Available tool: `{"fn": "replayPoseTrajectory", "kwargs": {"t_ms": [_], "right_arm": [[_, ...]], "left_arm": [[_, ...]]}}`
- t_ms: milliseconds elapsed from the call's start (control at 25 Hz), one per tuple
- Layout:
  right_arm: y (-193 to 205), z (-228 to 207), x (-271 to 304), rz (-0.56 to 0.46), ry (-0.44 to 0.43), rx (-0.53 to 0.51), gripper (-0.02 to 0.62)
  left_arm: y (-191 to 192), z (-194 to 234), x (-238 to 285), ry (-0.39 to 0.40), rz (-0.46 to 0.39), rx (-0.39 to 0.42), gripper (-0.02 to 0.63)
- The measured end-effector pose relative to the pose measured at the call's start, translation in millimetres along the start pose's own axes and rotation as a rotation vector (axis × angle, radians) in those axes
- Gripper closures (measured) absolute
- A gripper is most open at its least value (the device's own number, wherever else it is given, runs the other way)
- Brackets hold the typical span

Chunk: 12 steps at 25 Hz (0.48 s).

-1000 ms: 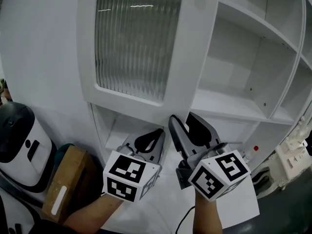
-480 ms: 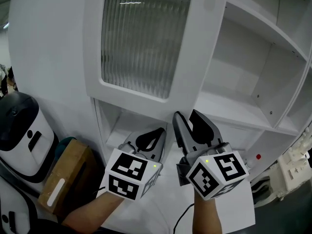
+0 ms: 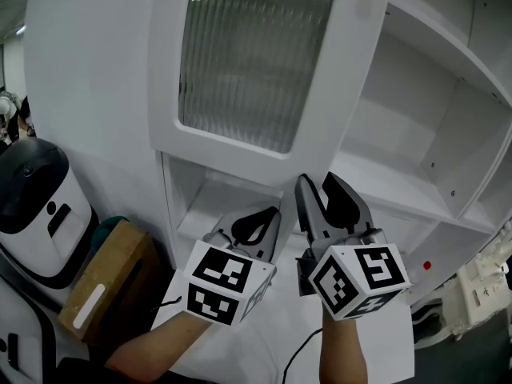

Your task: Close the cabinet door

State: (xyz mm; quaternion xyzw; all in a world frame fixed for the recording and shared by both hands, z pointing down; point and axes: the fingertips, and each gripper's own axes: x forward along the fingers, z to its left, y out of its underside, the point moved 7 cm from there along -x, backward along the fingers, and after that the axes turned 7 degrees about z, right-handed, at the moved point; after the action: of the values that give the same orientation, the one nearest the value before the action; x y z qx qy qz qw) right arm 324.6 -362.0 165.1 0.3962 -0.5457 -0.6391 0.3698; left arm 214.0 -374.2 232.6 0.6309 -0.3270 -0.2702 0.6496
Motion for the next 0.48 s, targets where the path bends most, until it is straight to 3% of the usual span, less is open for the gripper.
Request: {"fn": "replayPoseTrajectory", "kwargs": {"t_ms": [320, 480], "right_arm": [[2, -8, 9, 0.002, 0.033, -0.004, 0.434], [2, -9, 15, -0.006, 0.083, -0.054, 0.433]], "left_arm": [[-1, 5, 7, -0.021, -0.002, -0.004, 0.594], [2, 11, 10, -0.026, 0.008, -0.009, 0.594]]}}
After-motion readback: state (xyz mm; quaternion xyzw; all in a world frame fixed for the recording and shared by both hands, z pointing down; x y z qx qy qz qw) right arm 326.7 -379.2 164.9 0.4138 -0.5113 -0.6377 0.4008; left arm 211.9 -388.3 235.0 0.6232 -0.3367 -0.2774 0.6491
